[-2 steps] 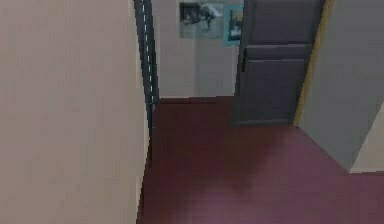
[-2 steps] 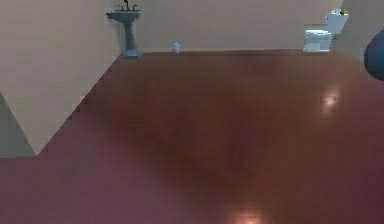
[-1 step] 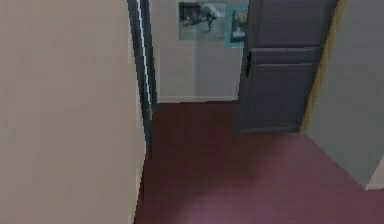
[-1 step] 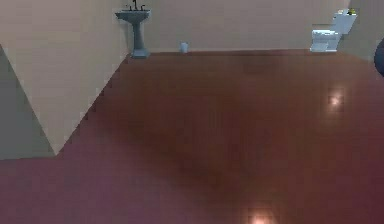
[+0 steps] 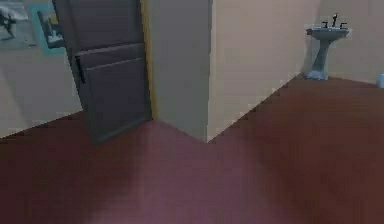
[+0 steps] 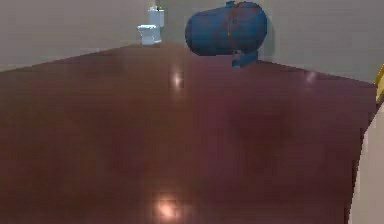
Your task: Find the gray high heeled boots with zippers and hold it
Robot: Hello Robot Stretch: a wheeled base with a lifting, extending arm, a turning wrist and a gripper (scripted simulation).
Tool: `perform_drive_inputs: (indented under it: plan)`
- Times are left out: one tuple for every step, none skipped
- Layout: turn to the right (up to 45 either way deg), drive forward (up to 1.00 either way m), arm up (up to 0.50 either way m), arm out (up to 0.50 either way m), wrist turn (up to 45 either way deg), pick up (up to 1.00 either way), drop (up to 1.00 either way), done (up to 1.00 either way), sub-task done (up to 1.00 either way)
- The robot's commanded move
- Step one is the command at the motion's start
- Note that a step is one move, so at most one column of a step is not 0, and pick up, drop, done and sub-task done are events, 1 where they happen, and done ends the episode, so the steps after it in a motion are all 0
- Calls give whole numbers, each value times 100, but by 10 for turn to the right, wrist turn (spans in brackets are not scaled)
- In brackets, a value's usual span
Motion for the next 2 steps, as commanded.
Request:
perform_drive_inputs:
  plan:
    - [420,0,0,0,0,0,0,0,0]
    - [0,5,0,0,0,0,0,0,0]
